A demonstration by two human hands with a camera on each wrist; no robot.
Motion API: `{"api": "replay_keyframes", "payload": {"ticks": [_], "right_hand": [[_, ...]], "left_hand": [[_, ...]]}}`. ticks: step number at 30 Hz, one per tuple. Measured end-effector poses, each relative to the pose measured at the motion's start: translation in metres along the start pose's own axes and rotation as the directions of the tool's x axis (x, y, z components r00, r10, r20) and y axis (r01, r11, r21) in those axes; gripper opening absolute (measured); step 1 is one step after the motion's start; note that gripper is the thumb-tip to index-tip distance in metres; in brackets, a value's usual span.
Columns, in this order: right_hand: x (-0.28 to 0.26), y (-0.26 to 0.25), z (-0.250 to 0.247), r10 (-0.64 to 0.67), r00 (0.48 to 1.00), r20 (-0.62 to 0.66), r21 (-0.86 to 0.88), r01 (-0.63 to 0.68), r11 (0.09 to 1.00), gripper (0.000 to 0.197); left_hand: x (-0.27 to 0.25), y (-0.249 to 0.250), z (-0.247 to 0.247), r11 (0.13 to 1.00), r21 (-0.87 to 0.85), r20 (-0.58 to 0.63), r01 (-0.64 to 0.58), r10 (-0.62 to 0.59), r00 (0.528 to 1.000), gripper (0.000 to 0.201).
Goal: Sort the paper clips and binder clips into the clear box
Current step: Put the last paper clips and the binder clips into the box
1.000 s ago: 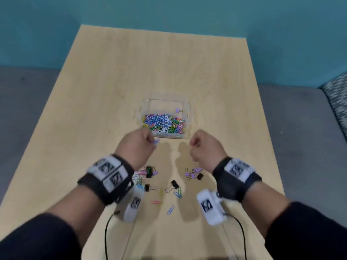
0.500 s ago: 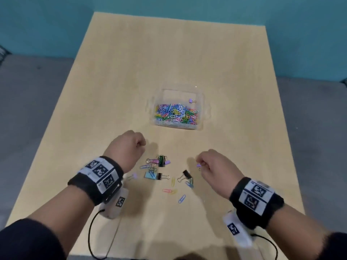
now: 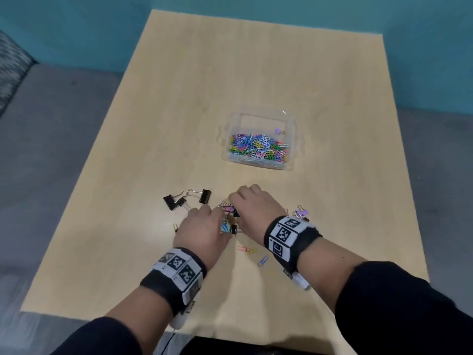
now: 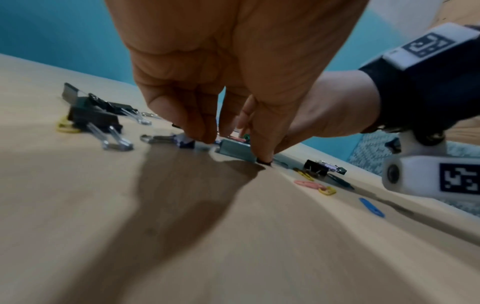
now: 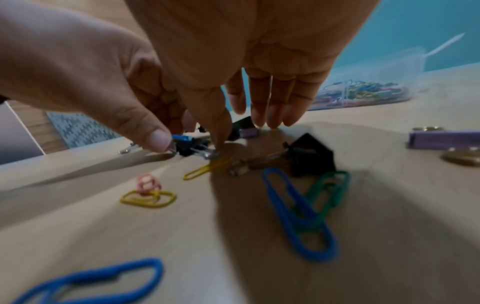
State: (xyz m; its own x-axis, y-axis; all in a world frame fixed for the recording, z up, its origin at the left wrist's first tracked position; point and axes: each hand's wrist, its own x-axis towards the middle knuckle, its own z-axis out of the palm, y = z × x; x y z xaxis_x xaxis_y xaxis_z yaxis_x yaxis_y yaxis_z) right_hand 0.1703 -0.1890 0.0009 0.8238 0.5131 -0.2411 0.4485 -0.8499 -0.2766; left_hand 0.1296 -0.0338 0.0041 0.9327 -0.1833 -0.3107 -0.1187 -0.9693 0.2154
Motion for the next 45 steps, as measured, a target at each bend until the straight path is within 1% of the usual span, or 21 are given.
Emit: {"api": "replay_keyframes", "payload": {"ticks": [6,9,10,11,13,14,16,18,20,21,22,24,26,28,30,33,36,38,40,42,45], "right_hand": [[0.007,-0.010,-0.007,0.005,1.000,0.008,-0.033,-0.004,0.999,0.029],[0.001,-0.007,-0.018,0.168,0.982,0.083,0.157,-0.179,0.971,0.034],[-0.002,-0.006,-0.023,0.267,0.951,0.153,0.318,-0.303,0.898,0.035],[-0.003,-0.004,-0.027,0.349,0.903,0.250,0.501,-0.429,0.752,0.033],[-0.006,0.004,-0.031,0.378,0.804,0.459,0.735,-0.582,0.348,0.020],[-0.008,0.009,-0.032,0.344,0.770,0.538,0.771,-0.614,0.167,0.014],[-0.013,0.018,-0.033,0.295,0.728,0.619,0.771,-0.635,-0.052,0.024],[-0.017,0.026,-0.035,0.297,0.721,0.626,0.774,-0.621,-0.124,0.029],[-0.020,0.032,-0.037,0.347,0.718,0.603,0.793,-0.586,-0.164,0.023],[-0.020,0.035,-0.039,0.393,0.721,0.570,0.813,-0.564,-0.145,0.022],[-0.021,0.038,-0.040,0.451,0.730,0.513,0.833,-0.550,-0.059,0.022],[-0.020,0.043,-0.042,0.558,0.755,0.344,0.772,-0.565,0.289,0.022],[-0.019,0.047,-0.042,0.551,0.818,0.165,0.497,-0.552,0.670,0.025],[-0.015,0.050,-0.037,0.477,0.876,0.078,0.277,-0.478,0.833,0.029],[-0.013,0.052,-0.030,0.431,0.901,0.052,0.218,-0.431,0.876,0.029],[-0.022,0.050,-0.024,0.380,0.925,-0.017,0.172,-0.372,0.912,0.028],[-0.045,0.042,-0.022,0.272,0.949,-0.161,0.131,-0.253,0.959,0.017],[-0.062,0.036,-0.017,0.199,0.967,-0.161,0.056,-0.192,0.980,0.021],[-0.075,0.029,-0.005,0.089,0.991,-0.097,-0.048,-0.094,0.994,0.030],[-0.081,0.022,0.009,0.024,1.000,-0.017,-0.102,-0.025,0.994,0.047],[-0.079,0.017,0.020,0.051,0.998,0.042,-0.168,-0.043,0.985,0.061]], "left_hand": [[0.004,0.014,0.002,0.998,0.024,-0.037,0.052,-0.051,0.998,0.026],[0.003,0.013,-0.002,0.993,-0.071,-0.040,0.095,-0.098,0.994,0.024],[0.002,0.011,-0.005,0.988,-0.118,-0.043,0.102,-0.108,0.993,0.024],[-0.001,0.010,-0.008,0.977,-0.179,-0.029,0.112,-0.119,0.992,0.025],[-0.005,0.006,-0.018,0.920,-0.347,0.058,0.183,-0.174,0.983,0.028],[-0.006,0.003,-0.023,0.852,-0.451,0.155,0.264,-0.217,0.964,0.031],[-0.005,-0.002,-0.033,0.583,-0.667,0.410,0.464,-0.233,0.882,0.038],[-0.004,-0.007,-0.039,0.258,-0.765,0.582,0.590,-0.116,0.805,0.028],[-0.007,-0.009,-0.048,0.120,-0.763,0.636,0.635,-0.033,0.771,0.005],[-0.009,-0.011,-0.050,0.106,-0.763,0.639,0.638,-0.026,0.769,0.004],[-0.010,-0.012,-0.051,0.107,-0.770,0.629,0.629,-0.037,0.776,0.004],[-0.010,-0.018,-0.046,0.199,-0.791,0.564,0.579,-0.130,0.815,0.021],[-0.012,-0.027,-0.039,0.426,-0.757,0.429,0.495,-0.248,0.869,0.031],[-0.016,-0.035,-0.033,0.652,-0.643,0.276,0.402,-0.293,0.915,0.029],[-0.018,-0.040,-0.029,0.777,-0.535,0.157,0.333,-0.296,0.942,0.030],[-0.016,-0.046,-0.023,0.879,-0.407,-0.011,0.248,-0.276,0.961,0.028],[-0.017,-0.044,-0.015,0.981,-0.195,-0.181,0.013,-0.049,0.982,0.017],[-0.018,-0.033,-0.008,0.981,-0.017,-0.157,-0.195,0.190,0.969,0.037],[-0.017,-0.019,0.000,0.944,0.102,0.001,-0.314,0.315,0.949,0.058],[-0.013,-0.010,0.002,0.915,0.218,0.159,-0.339,0.310,0.937,0.062],[-0.006,-0.006,0.001,0.884,0.326,0.206,-0.334,0.279,0.938,0.059]]}}
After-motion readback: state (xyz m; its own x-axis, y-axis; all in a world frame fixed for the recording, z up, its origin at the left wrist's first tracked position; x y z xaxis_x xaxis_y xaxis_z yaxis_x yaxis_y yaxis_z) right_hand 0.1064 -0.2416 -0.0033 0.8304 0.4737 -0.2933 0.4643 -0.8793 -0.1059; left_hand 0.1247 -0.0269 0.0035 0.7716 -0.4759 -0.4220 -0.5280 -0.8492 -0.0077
